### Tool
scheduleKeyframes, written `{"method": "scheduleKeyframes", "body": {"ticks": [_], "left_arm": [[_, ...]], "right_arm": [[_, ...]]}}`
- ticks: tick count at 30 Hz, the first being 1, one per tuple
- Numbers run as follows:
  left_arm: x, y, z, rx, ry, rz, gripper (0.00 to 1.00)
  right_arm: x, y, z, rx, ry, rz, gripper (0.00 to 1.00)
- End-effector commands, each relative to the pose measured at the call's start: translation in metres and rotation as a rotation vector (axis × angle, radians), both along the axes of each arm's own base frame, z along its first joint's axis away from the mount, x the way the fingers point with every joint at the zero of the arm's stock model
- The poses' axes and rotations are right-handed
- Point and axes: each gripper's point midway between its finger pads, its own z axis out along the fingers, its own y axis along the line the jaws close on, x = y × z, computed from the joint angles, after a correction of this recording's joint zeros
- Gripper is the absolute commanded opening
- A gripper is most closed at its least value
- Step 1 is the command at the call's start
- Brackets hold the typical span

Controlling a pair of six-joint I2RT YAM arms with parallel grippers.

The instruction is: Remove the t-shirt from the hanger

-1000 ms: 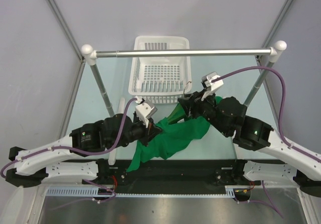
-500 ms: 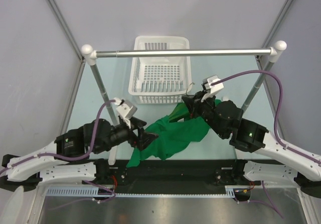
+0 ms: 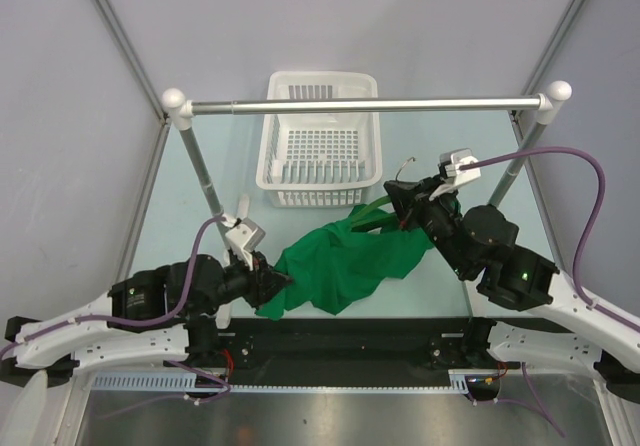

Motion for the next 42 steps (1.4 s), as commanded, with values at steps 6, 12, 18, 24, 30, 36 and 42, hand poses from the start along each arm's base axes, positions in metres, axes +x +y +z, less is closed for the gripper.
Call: {"method": "scheduleKeyframes", "body": {"ticks": [6, 12, 18, 24, 30, 36, 42], "left_arm": [[0.024, 0.066, 0.040, -0.083, -0.044, 0.268, 0.00], [0.023, 0.105, 0.064, -0.292, -0.067, 0.335, 0.00], [0.027, 0.133, 0.053, -0.256, -0.045, 0.430, 0.00], [0.026, 0.146, 0.051, -0.273, -0.045, 0.450, 0.00], [0.027, 0.146, 0.049, -0.259, -0.048, 0.455, 0.00], [0.029, 0.152, 0.045, -0.260, -0.055, 0.480, 0.00], [0.032, 0.147, 0.047, -0.253, -0.066, 0.478, 0.00]], "right_arm": [[0.007, -0.027, 0.014, 0.101, -0.021, -0.113, 0.00], [0.011, -0.055, -0.004, 0.127, 0.011, -0.226, 0.00], [0.012, -0.083, -0.017, 0.219, 0.053, -0.332, 0.00], [0.013, -0.099, -0.020, 0.295, 0.070, -0.383, 0.00], [0.017, -0.113, -0.024, 0.319, 0.100, -0.445, 0.00], [0.017, -0.127, -0.030, 0.372, 0.129, -0.475, 0.00], [0.021, -0.127, -0.034, 0.391, 0.150, -0.473, 0.00]]}}
